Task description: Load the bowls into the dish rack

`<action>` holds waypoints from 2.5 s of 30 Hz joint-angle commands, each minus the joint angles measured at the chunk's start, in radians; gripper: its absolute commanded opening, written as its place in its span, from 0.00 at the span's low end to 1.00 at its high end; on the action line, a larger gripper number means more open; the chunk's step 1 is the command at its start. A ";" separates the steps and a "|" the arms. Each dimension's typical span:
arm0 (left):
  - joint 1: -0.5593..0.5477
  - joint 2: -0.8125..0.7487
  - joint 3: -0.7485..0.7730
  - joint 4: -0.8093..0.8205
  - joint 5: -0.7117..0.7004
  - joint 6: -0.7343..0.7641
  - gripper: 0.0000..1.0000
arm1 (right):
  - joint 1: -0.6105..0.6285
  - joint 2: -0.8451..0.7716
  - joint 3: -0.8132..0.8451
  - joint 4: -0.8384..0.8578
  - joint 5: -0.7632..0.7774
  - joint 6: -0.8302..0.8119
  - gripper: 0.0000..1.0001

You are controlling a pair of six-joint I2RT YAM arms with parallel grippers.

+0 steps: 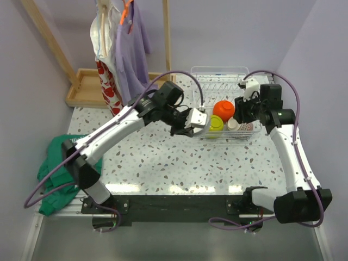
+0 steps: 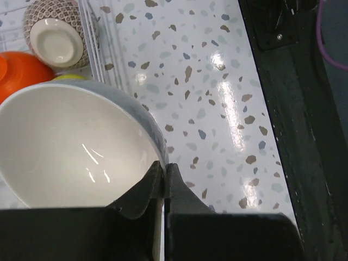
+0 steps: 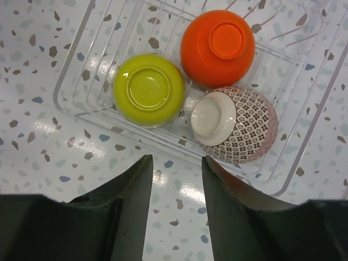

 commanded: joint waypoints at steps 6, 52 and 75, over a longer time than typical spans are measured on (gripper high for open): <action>-0.003 0.310 0.169 0.599 0.319 -0.352 0.00 | -0.052 0.044 0.116 0.034 0.155 0.160 0.00; 0.087 0.804 -0.112 2.356 0.322 -1.912 0.00 | -0.087 0.235 0.084 -0.143 0.074 -0.003 0.00; 0.122 0.755 -0.232 2.340 0.350 -1.875 0.26 | 0.034 0.319 0.107 -0.078 -0.057 0.083 0.00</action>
